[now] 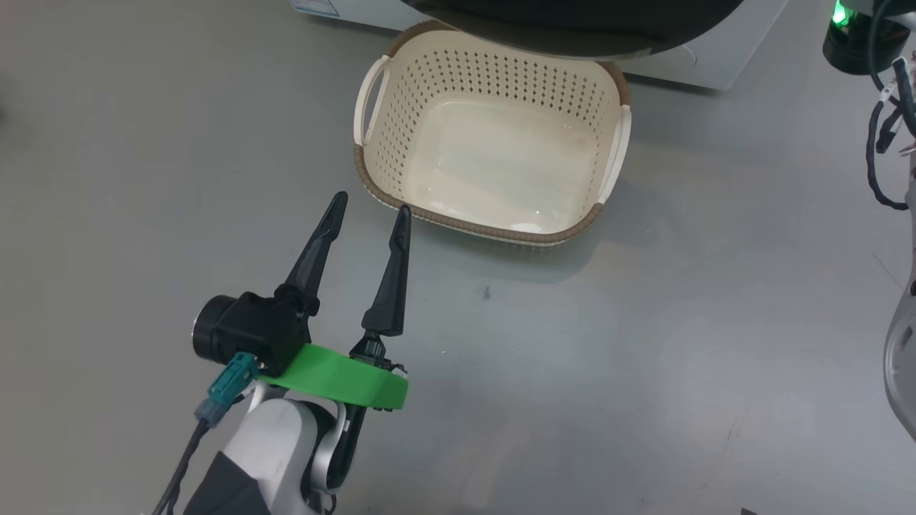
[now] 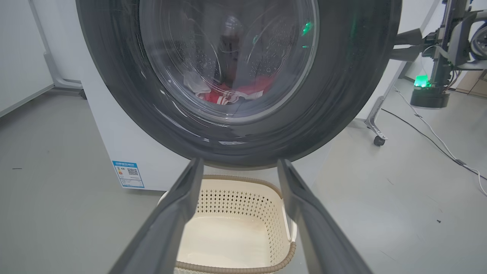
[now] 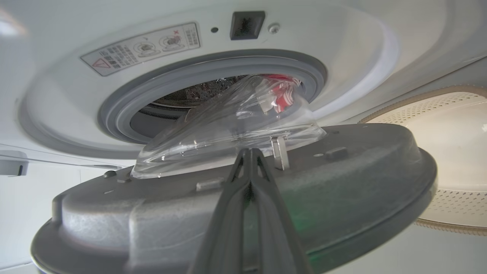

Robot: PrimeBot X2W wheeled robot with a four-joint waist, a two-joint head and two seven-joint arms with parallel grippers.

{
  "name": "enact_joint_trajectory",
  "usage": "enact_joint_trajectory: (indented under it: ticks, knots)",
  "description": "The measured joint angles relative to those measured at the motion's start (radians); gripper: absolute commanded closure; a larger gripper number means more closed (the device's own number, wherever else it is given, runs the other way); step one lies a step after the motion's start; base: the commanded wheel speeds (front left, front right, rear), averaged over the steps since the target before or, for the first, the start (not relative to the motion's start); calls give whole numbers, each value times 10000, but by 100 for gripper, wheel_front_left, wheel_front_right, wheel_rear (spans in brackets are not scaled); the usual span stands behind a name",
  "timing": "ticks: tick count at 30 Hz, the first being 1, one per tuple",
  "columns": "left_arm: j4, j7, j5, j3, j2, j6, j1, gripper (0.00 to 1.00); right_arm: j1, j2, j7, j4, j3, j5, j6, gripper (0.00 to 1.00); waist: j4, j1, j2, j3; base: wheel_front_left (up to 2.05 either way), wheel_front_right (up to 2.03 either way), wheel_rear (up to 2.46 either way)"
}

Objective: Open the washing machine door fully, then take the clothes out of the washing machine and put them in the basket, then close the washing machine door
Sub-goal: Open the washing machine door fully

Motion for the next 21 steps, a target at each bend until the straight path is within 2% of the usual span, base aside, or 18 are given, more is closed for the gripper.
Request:
enact_joint_trajectory:
  ticks: [21]
  knots:
    - [23,0,115,123,2,-2,185,0,676,207,504,384,267,86,167,100,-203,0,0,-507,0,0,0]
